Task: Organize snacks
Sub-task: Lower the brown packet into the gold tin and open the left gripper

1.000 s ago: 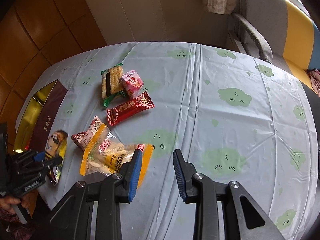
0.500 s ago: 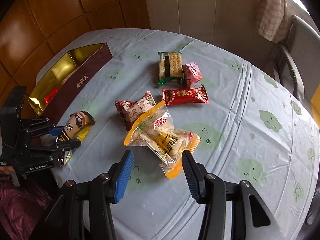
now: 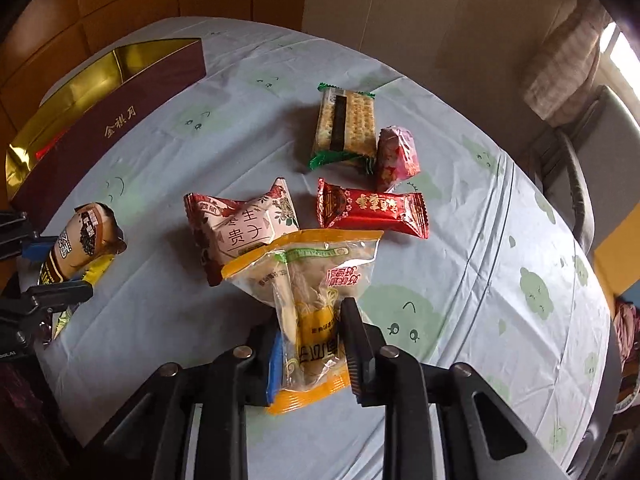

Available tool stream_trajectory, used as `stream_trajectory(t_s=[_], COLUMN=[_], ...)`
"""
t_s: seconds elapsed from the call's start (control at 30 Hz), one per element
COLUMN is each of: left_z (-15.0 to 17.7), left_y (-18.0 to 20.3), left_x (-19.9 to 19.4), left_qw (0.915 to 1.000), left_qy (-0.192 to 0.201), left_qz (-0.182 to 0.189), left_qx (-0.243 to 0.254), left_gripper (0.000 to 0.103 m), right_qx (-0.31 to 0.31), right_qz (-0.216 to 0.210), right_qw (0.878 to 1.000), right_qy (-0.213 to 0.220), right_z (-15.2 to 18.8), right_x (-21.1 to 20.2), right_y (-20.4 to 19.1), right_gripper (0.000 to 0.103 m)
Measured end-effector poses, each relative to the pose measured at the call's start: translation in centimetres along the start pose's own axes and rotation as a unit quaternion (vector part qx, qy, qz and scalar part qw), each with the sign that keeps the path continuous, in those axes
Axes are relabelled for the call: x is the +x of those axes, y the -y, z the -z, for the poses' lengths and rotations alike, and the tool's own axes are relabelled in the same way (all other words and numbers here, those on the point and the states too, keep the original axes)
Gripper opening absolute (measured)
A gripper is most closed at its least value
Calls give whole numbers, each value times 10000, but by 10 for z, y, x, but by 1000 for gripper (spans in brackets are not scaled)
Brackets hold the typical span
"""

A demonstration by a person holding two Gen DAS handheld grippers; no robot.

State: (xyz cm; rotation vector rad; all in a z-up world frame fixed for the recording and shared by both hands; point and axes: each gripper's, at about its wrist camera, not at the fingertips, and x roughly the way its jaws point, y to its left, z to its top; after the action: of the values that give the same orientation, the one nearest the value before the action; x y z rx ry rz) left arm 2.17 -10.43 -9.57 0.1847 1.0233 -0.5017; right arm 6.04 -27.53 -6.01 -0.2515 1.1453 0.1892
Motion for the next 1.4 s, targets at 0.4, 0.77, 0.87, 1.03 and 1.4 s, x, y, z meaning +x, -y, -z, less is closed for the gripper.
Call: stream_trajectory(t_s=[0.4, 0.77, 0.87, 1.03, 1.4], left_z=[0, -25, -26, -27, -70], left_y=[6, -82, -134, -195, -246], left_x=[-23, -101, -108, -101, -25], left_qw=[9996, 9897, 9799, 9701, 9761], left_qy=[217, 878, 931, 758, 79], left_qz=[-46, 108, -71, -631, -1200], left_qx=[181, -1130, -1762, -2219, -1810], left_gripper=[31, 31, 31, 31, 31], right_qx=[305, 210, 172, 97, 85], right_qz=[-190, -67, -30, 48, 48], right_qw=[9994, 9998, 9998, 9999, 10000], right_qy=[24, 34, 33, 17, 7], right_z=[-4, 1, 1, 1, 0], right_x=[11, 6, 6, 7, 7], right_y=[15, 5, 4, 1, 2], right_gripper=[27, 27, 27, 28, 28])
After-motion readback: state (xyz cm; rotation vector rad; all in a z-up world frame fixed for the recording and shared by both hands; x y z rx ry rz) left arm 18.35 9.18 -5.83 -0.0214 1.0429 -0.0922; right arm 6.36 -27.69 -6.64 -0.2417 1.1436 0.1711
